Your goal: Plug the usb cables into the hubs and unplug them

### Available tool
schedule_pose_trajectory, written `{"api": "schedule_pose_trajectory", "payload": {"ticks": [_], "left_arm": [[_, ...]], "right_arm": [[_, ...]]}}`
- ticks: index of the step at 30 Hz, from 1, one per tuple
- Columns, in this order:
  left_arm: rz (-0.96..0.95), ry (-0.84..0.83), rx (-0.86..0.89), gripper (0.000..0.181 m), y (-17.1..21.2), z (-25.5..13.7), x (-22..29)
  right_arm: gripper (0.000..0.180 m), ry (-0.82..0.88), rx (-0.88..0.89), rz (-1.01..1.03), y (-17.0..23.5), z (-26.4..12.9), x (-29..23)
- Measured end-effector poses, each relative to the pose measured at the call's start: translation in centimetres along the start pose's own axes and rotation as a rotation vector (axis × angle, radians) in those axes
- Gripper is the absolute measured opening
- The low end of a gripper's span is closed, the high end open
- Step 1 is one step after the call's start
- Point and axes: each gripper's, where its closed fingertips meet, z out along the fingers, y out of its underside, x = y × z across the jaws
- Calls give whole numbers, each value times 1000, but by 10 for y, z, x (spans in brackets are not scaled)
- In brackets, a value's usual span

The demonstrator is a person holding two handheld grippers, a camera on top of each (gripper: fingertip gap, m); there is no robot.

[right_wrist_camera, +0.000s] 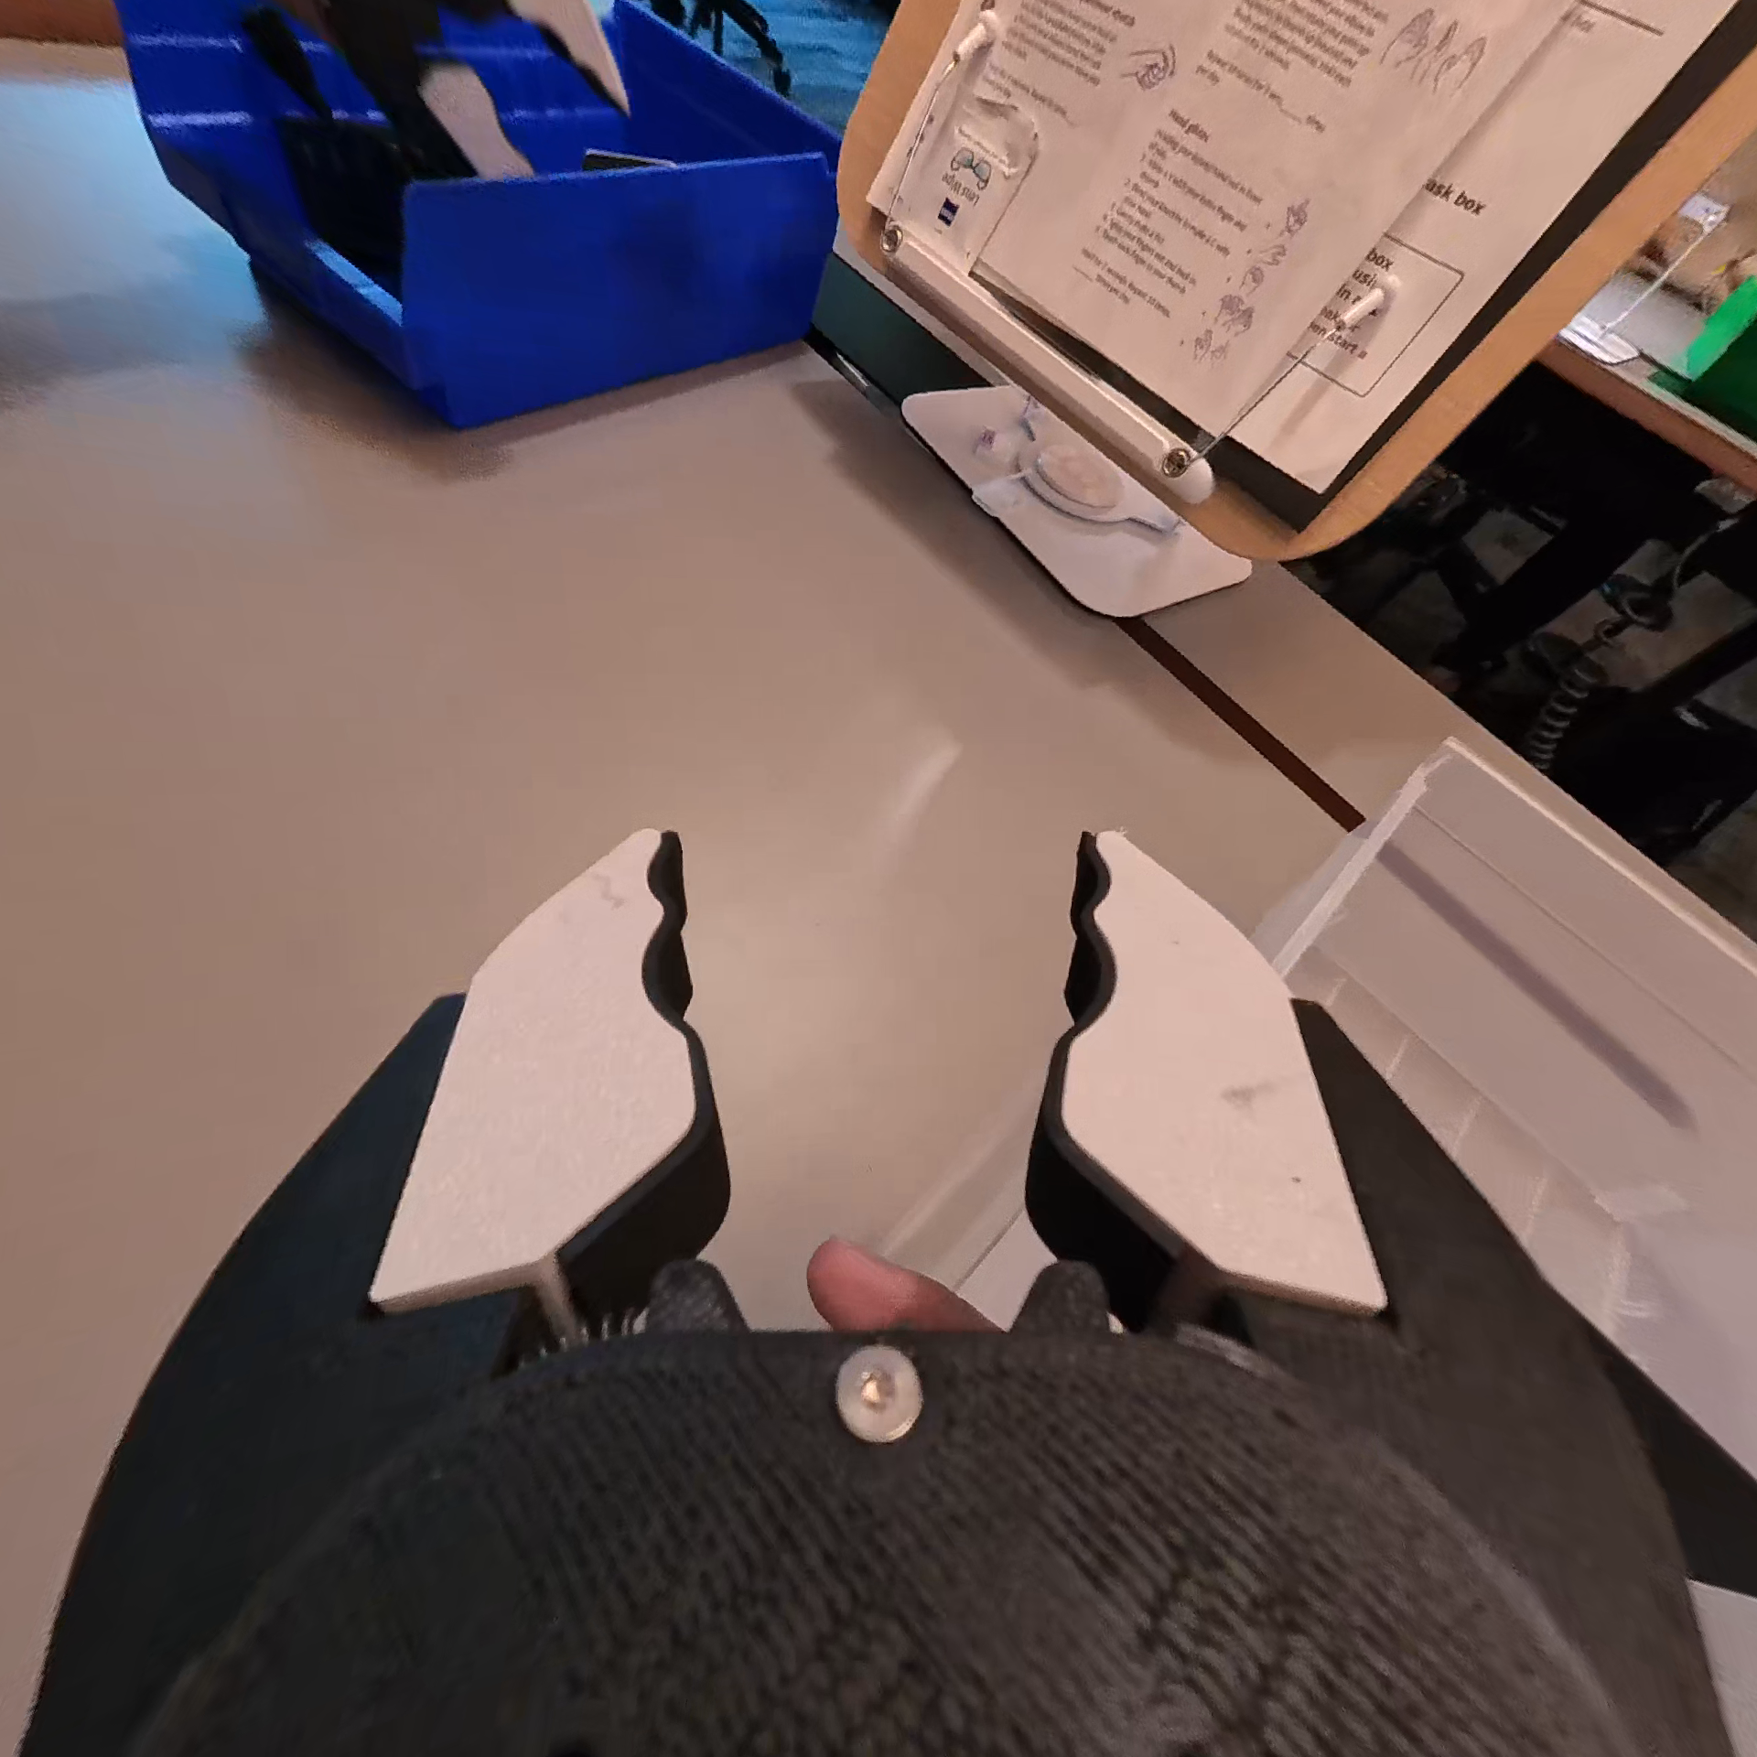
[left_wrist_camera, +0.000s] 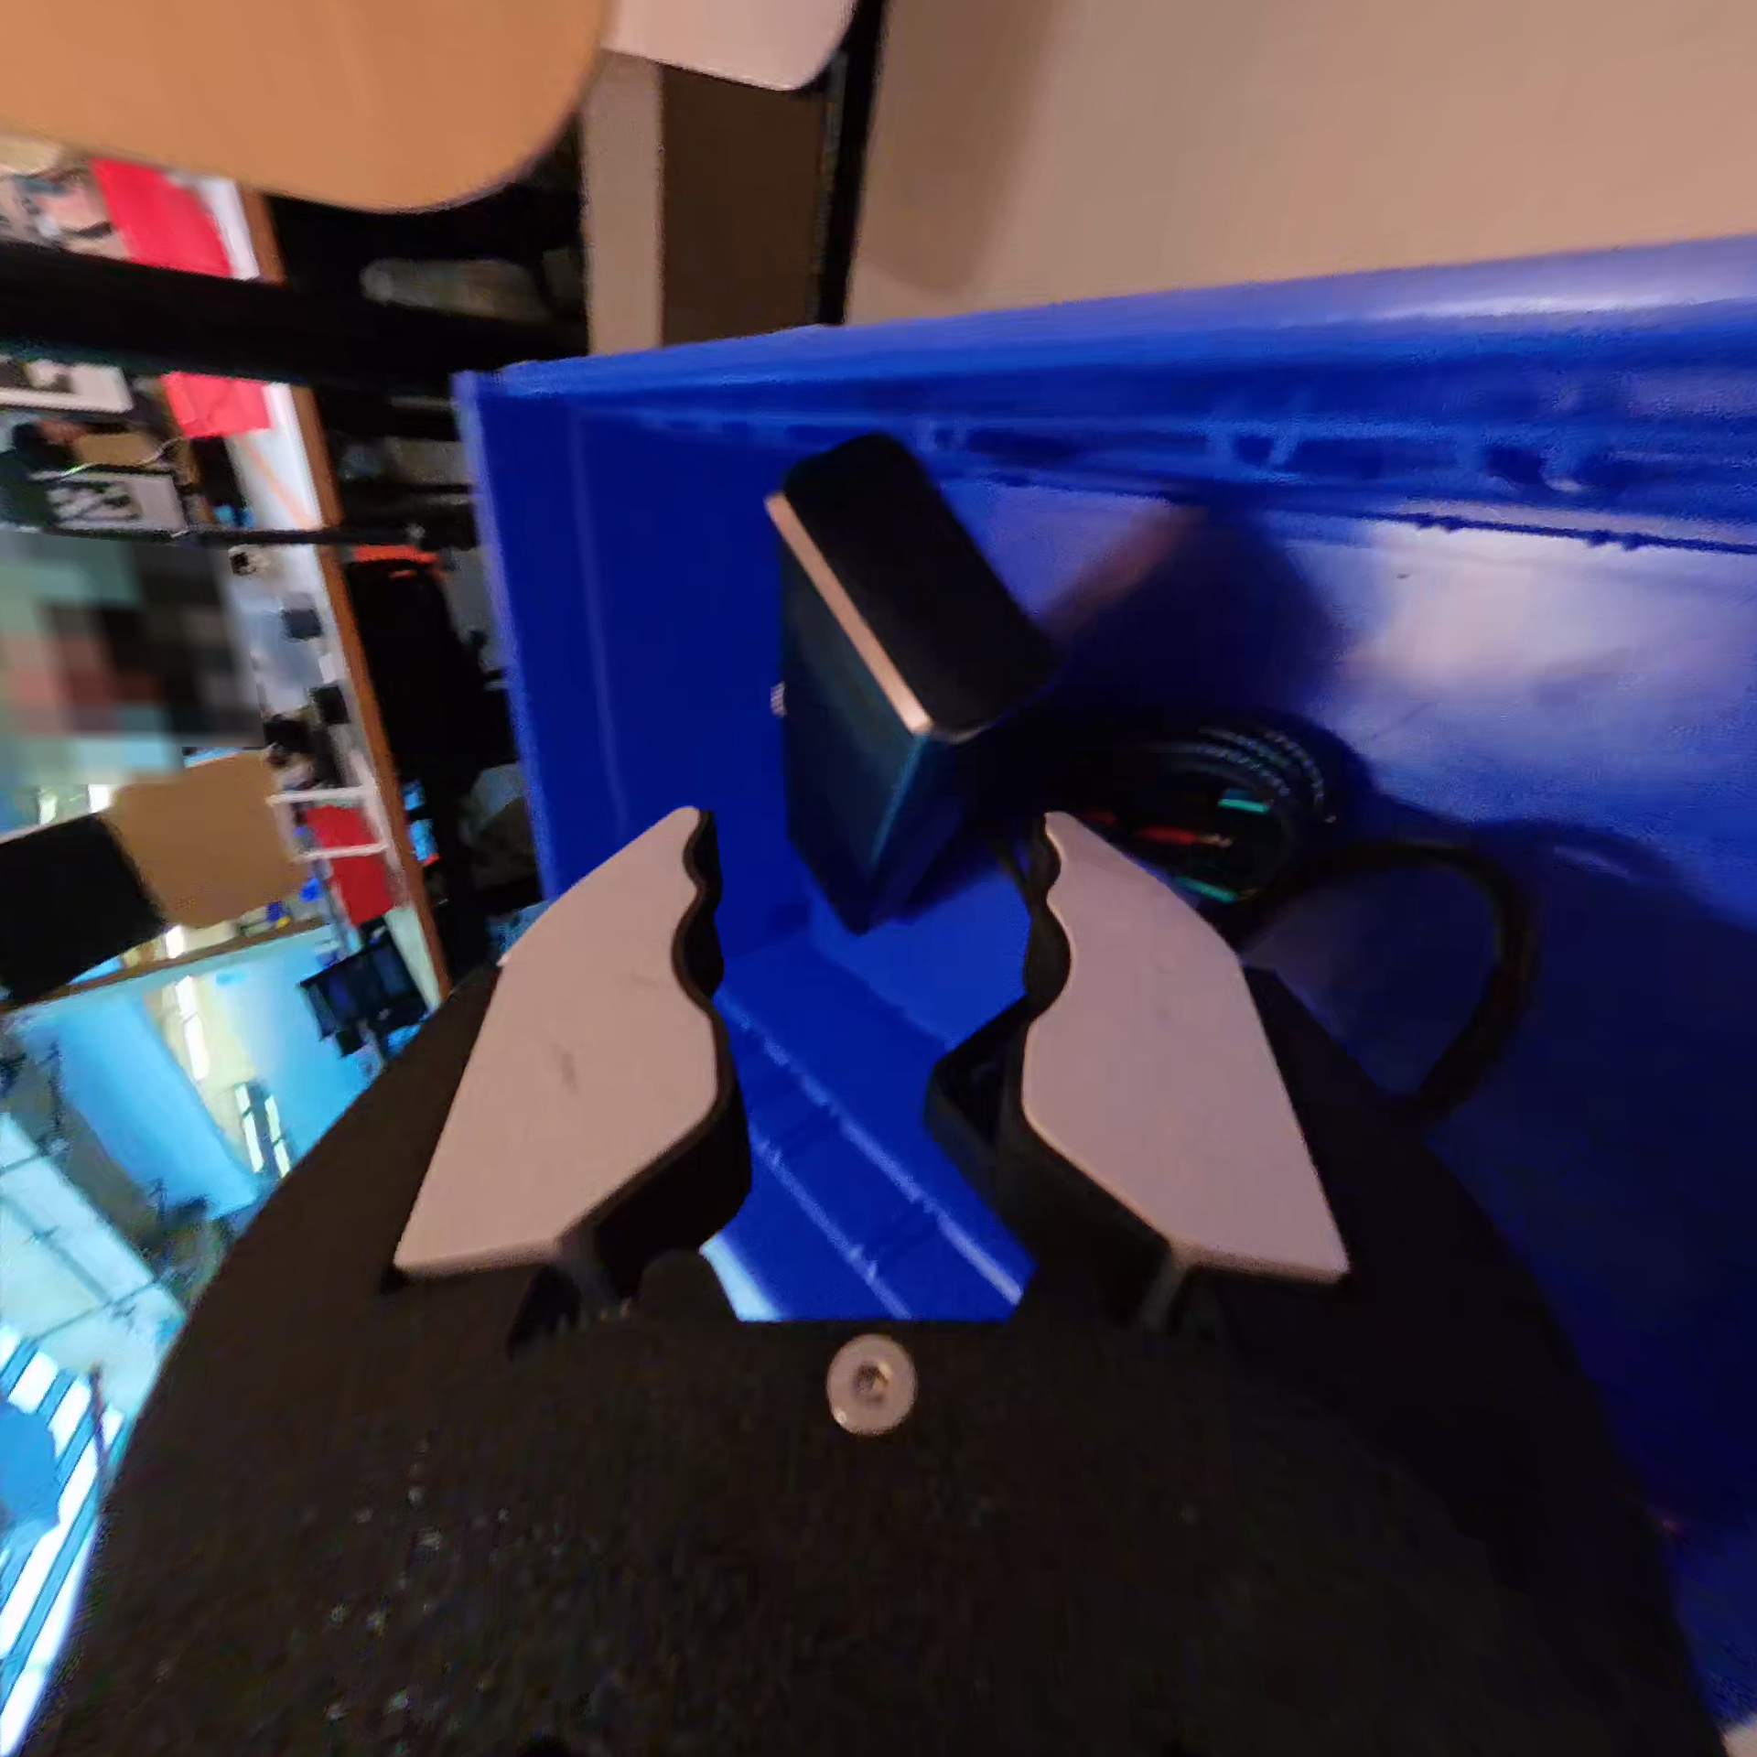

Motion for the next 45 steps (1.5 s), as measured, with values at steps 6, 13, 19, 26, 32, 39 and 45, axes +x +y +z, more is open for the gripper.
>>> {"api": "schedule_pose_trajectory", "payload": {"ticks": [6,13,19,26,32,39,45], "left_arm": [[42,-160,8,37,-10,33,-4],[-100,-436,12,31,4,13,-30],[-318,-492,122,30,10,-52,-80],[-568,-592,408,30,-9,-175,-146],[-758,-498,733,29,-44,-283,-163],[-811,-41,1087,28,-136,-347,-84],[-842,296,1242,28,-222,-353,12]], "right_arm": [[78,-33,59,78,0,-3,7],[78,-9,51,90,5,-1,14],[77,-10,79,94,-4,1,10],[77,-23,85,51,-11,5,-4],[77,-18,124,31,-22,5,-12],[83,-26,338,100,-58,10,-29],[89,-100,566,87,-92,22,-83]]}}
